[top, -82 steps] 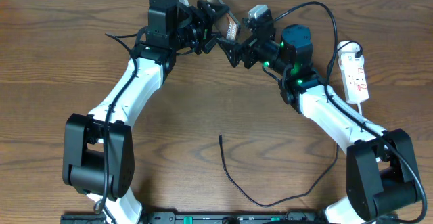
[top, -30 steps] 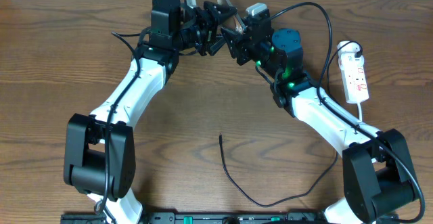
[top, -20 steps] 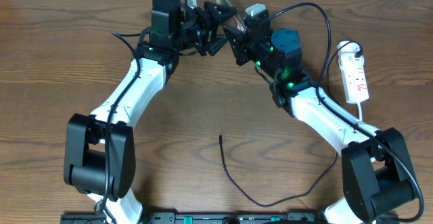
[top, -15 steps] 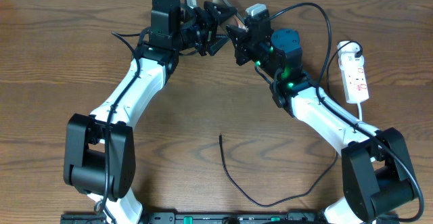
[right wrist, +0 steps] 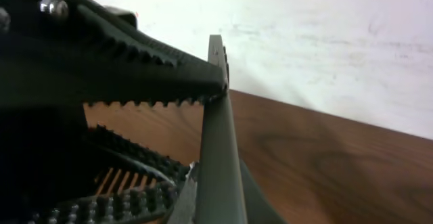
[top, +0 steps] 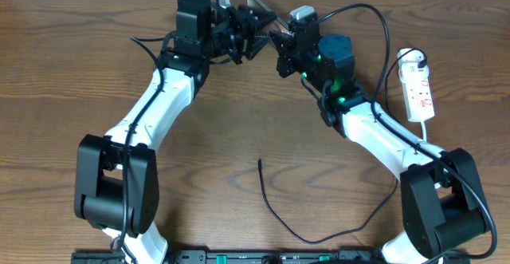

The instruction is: Plug charger to phone and switch on socket

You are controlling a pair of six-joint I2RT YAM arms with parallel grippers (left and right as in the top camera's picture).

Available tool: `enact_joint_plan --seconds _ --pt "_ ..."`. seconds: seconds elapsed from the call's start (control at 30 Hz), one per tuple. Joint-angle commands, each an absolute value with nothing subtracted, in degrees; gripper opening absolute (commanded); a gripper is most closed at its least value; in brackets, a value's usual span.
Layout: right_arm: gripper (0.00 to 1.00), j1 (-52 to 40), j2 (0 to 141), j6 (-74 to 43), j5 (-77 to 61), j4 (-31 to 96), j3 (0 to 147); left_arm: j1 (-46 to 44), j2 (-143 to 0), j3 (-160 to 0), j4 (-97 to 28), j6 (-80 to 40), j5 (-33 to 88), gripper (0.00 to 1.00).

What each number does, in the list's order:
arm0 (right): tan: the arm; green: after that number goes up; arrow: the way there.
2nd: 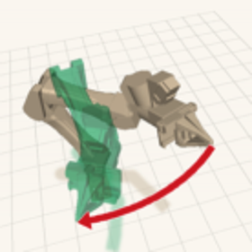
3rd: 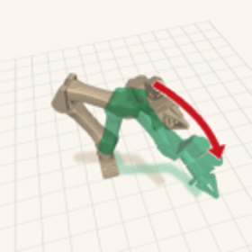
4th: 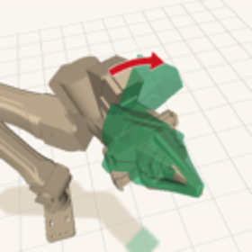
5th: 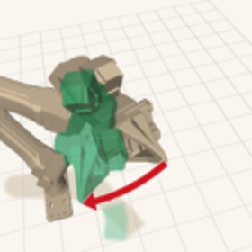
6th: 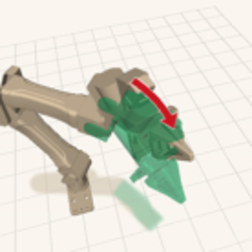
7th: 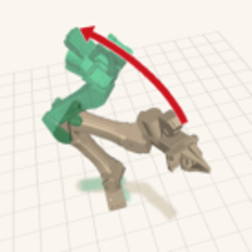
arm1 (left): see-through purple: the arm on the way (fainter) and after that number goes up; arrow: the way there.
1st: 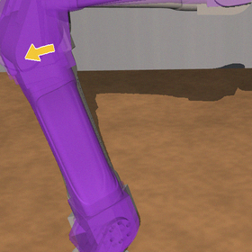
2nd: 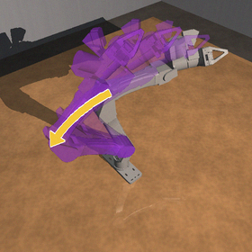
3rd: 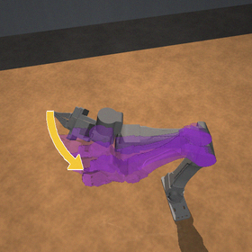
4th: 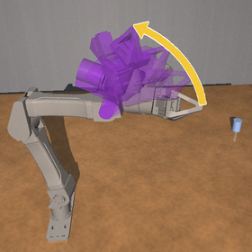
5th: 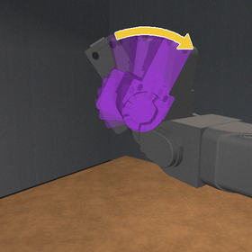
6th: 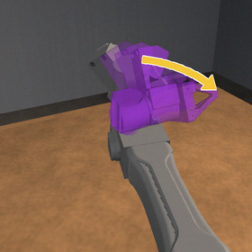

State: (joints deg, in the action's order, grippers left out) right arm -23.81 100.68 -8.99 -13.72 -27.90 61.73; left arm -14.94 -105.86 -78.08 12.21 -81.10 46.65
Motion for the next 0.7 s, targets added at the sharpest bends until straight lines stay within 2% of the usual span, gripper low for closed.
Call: enact_joint_plan --seconds 0.0,0.03,0.17,0.5,0.67 --pt "0.01 -24.05 100.42 -9.41 -14.22 -28.49 62.89 -15.31 -104.03 -79.61 12.49 -81.28 48.82 0.88" --pt "0.01 -24.05 100.42 -9.41 -13.89 -28.36 62.89 -15.29 -104.03 -79.61 12.51 -81.25 48.84 0.91" --pt "0.01 -23.94 100.42 -9.39 -13.39 -27.55 62.89 -15.07 -104.03 -79.61 12.51 -81.25 48.90 0.93" --pt "0.01 -22.04 100.42 -9.69 -12.12 -27.46 62.89 -11.79 -104.03 -79.61 12.51 -80.01 53.63 0.93" --pt "0.01 -19.88 100.42 -14.06 -12.19 -27.68 62.89 -8.47 -104.03 -79.61 12.51 -77.52 58.46 0.93"
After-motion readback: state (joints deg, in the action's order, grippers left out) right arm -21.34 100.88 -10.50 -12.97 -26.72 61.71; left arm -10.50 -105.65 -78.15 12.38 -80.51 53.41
